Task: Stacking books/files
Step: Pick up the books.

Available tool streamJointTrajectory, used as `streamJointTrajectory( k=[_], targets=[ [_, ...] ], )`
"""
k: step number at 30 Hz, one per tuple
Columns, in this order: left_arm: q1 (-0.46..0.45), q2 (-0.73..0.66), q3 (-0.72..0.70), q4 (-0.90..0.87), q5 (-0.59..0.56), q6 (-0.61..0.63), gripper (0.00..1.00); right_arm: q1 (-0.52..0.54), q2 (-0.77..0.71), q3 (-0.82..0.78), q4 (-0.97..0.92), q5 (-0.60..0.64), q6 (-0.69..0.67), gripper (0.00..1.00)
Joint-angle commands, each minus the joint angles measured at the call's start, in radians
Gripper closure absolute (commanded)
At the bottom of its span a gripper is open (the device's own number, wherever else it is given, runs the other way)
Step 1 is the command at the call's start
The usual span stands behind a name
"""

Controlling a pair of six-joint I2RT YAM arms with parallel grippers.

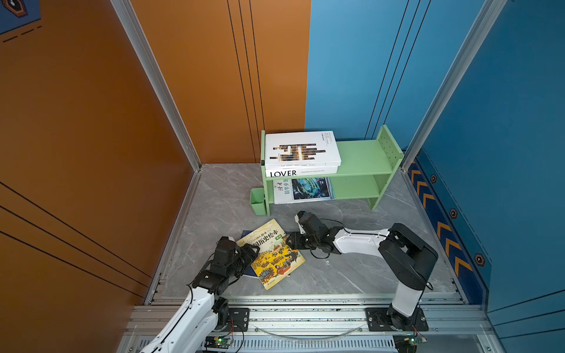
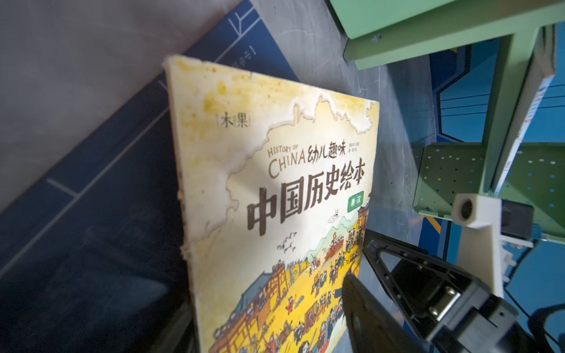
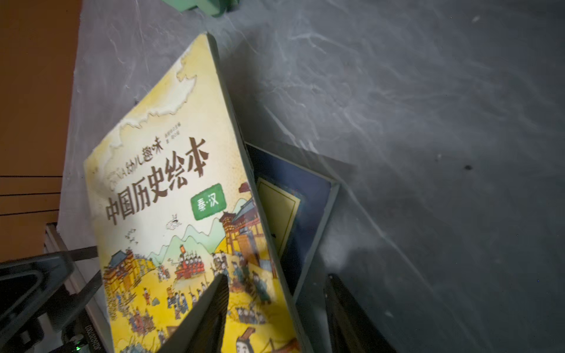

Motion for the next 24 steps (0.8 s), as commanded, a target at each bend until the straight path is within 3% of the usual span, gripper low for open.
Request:
streamJointTrajectory(
  k=[1, 7, 11, 15, 18, 24],
  targets=[
    [0.007, 0.000, -0.012, 0.080, 0.060, 0.055, 0.38, 0.011, 0.032, 0.030, 0.007, 0.009, 0.018, 0.49],
    [0.007, -0.021, -0.022, 0.161, 0.119, 0.082, 0.58, 0.009, 0.037, 0.029, 0.016, -0.003, 0.021, 0.53],
    [0.005, 0.009, 0.006, 0.167, 0.161, 0.108, 0.83, 0.004, 0.024, 0.027, 0.035, -0.026, 0.026, 0.54],
    [-0.005, 0.052, 0.052, 0.121, 0.175, 0.151, 1.00, -0.008, -0.006, 0.018, 0.051, -0.038, 0.032, 0.54],
    [-0.032, 0.072, 0.119, 0.036, 0.185, 0.214, 1.00, -0.028, -0.047, -0.001, 0.067, -0.048, 0.035, 0.52],
    [-0.181, 0.080, 0.320, -0.216, 0.185, 0.369, 1.00, -0.096, -0.202, -0.083, 0.069, -0.043, 0.027, 0.36]
  ],
)
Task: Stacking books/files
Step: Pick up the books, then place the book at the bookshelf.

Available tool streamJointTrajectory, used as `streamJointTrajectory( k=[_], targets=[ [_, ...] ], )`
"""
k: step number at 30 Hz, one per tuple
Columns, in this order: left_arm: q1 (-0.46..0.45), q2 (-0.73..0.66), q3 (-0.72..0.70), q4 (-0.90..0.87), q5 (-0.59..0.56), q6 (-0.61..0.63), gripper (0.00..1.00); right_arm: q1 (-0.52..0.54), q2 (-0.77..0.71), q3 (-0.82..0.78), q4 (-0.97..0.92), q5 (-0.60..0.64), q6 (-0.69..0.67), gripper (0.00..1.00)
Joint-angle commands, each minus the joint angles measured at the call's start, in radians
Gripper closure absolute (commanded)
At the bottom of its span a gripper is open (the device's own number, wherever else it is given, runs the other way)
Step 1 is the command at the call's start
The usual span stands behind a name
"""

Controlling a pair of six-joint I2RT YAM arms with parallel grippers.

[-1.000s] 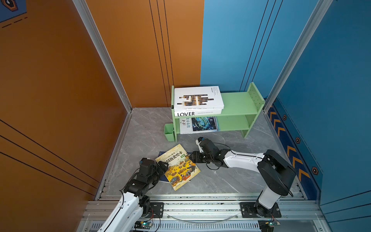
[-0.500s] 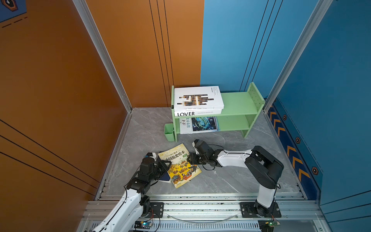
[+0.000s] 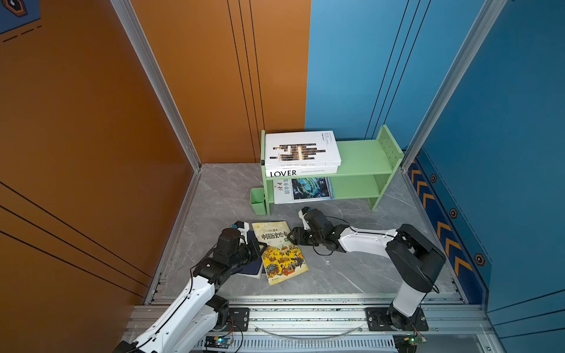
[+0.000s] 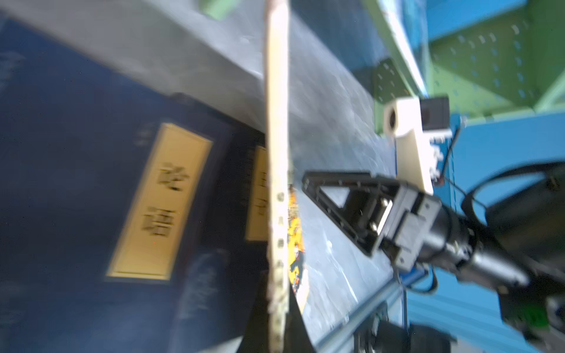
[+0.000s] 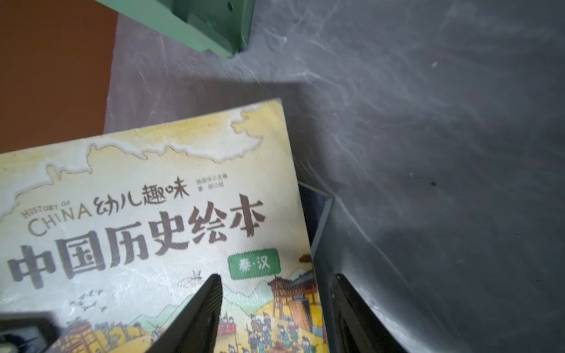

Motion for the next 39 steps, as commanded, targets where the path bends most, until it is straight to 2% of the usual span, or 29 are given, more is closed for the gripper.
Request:
streamJointTrajectory(
  k=[1, 5, 7, 10, 15, 19, 25, 28, 34, 39],
  targets=[
    [-0.079, 0.008, 0.119, -0.175, 0.048, 0.133, 1.00, -0.039, -0.122, -0.049, 0.028, -0.003, -0.004, 0.34],
    [-0.199, 0.047, 0.221, -0.270, 0.055, 0.182, 1.00, -0.081, -0.276, -0.102, -0.005, 0.006, -0.031, 0.29],
    [-0.254, 0.073, 0.271, -0.265, 0.050, 0.195, 1.00, -0.128, -0.367, -0.122, -0.045, 0.031, -0.049, 0.27],
    [-0.287, 0.147, 0.344, -0.211, 0.053, 0.206, 1.00, -0.189, -0.493, -0.159, -0.080, 0.053, -0.050, 0.21],
    [-0.299, 0.319, 0.444, 0.022, 0.152, 0.173, 1.00, -0.344, -0.663, -0.282, -0.036, -0.017, 0.023, 0.08],
    [-0.303, 0.444, 0.509, 0.271, 0.257, 0.068, 1.00, -0.447, -0.762, -0.419, 0.091, -0.137, 0.125, 0.01],
    [-0.296, 0.549, 0.541, 0.516, 0.361, -0.112, 1.00, -0.513, -0.870, -0.586, 0.331, -0.297, 0.259, 0.00],
    [-0.284, 0.565, 0.535, 0.627, 0.399, -0.183, 1.00, -0.523, -0.939, -0.625, 0.378, -0.355, 0.300, 0.00],
    [-0.262, 0.545, 0.541, 0.755, 0.434, -0.258, 1.00, -0.526, -1.129, -0.620, 0.253, -0.398, 0.314, 0.00],
    [-0.247, 0.496, 0.574, 0.822, 0.397, -0.299, 1.00, -0.535, -1.310, -0.625, 0.060, -0.281, 0.314, 0.00]
  ],
)
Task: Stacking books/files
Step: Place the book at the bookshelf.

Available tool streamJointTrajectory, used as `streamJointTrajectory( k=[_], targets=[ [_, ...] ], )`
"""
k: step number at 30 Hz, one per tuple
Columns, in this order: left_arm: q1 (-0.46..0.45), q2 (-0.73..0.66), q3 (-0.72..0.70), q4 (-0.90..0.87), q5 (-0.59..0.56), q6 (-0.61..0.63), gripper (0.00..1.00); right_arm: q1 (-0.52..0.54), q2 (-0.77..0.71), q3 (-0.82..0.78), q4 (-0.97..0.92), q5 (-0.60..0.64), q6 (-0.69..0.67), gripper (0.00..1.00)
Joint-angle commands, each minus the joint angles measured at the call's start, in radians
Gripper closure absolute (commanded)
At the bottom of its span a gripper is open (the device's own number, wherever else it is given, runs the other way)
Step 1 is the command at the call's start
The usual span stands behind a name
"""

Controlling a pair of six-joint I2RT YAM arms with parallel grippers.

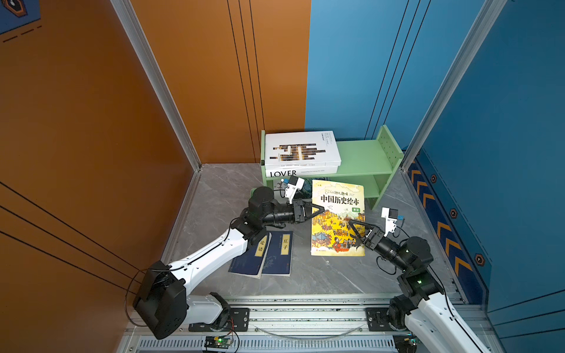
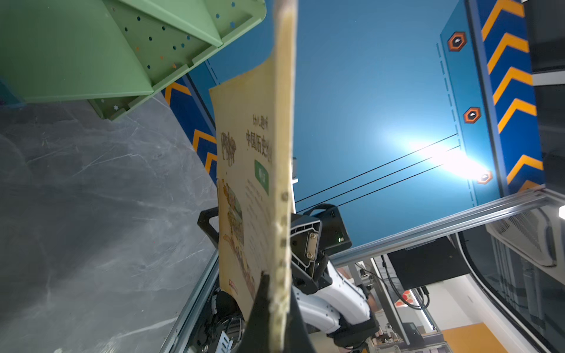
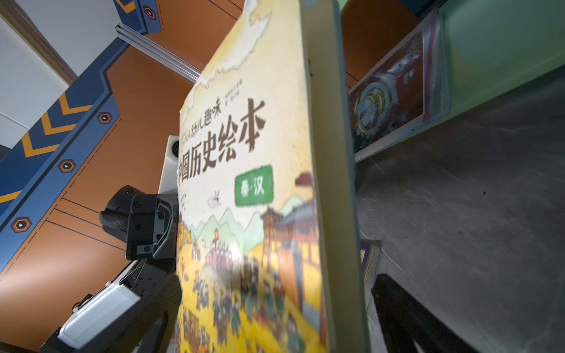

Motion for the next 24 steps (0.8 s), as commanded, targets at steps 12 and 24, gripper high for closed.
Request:
streamJointTrajectory(
  k=[12, 24],
  targets=[
    [-0.125, -0.003, 0.389, 0.138, -0.042, 0.089, 1.00, -0.016, -0.237, 0.038, -0.119, 0.074, 0.091, 0.00],
    [-0.194, 0.194, 0.362, 0.260, -0.209, -0.076, 1.00, 0.047, -0.131, 0.141, -0.060, 0.215, 0.031, 0.00]
  ],
)
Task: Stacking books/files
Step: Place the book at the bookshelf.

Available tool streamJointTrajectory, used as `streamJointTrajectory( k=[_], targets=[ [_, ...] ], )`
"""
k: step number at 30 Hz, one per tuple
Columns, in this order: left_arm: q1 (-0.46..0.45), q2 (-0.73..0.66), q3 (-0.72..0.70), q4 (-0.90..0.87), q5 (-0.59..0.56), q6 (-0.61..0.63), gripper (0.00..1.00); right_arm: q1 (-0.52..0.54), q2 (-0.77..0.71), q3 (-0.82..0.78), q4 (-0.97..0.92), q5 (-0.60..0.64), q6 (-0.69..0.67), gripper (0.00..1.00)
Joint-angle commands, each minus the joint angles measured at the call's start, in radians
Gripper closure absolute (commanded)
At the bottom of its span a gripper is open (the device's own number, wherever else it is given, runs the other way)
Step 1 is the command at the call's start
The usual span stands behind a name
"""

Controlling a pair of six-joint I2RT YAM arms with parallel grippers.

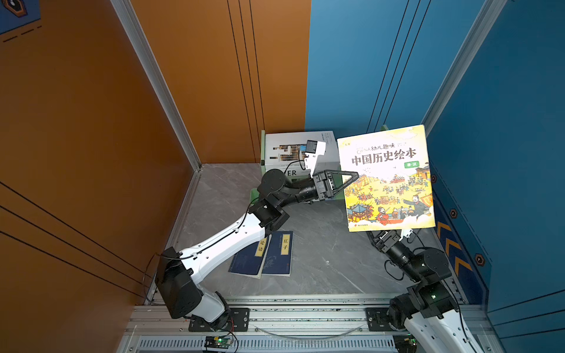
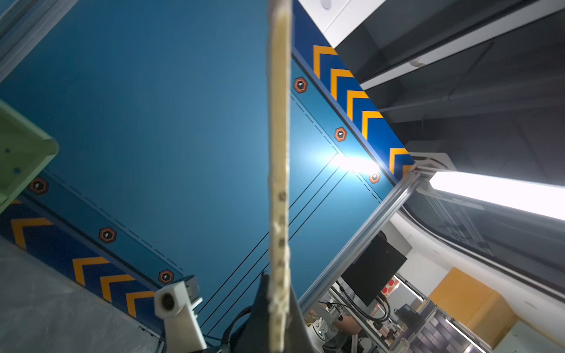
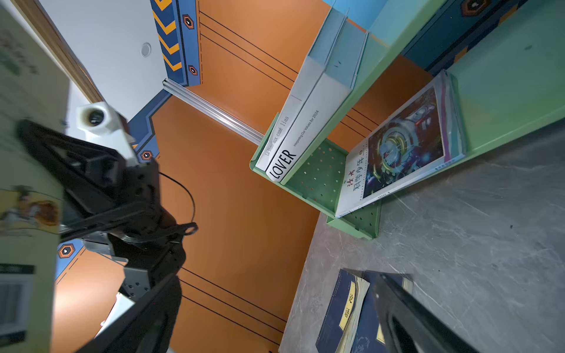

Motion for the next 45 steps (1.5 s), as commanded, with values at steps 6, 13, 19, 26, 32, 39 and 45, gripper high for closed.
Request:
streamJointTrajectory(
  k=[6, 13, 19, 26, 32, 39, 45],
  targets=[
    [-0.038, -0.081, -0.199, -0.168, -0.041, 0.069, 1.00, 0.012, -0.023, 0.072, -0.146, 0.154, -0.043, 0.00],
    [-0.111, -0.131, -0.267, -0.585, -0.201, 0.206, 1.00, 0.019, -0.107, -0.085, -0.117, 0.230, 0.087, 0.00],
    [-0.109, -0.129, -0.422, -0.522, -0.267, 0.144, 1.00, 0.097, -0.069, -0.198, -0.009, 0.314, 0.149, 0.00],
    [-0.101, -0.075, -0.506, -0.353, -0.310, 0.085, 1.00, 0.167, 0.024, -0.246, 0.073, 0.419, 0.137, 0.00],
    [-0.084, -0.053, -0.520, -0.309, -0.397, 0.046, 1.00, 0.205, 0.209, -0.208, 0.165, 0.468, 0.093, 0.00],
    [-0.035, -0.050, -0.585, -0.181, -0.513, -0.074, 1.00, 0.185, 0.411, -0.120, 0.211, 0.486, 0.078, 0.00],
    [-0.015, -0.031, -0.573, -0.167, -0.535, -0.129, 1.00, 0.153, 0.586, 0.017, 0.107, 0.498, 0.087, 0.00]
  ],
)
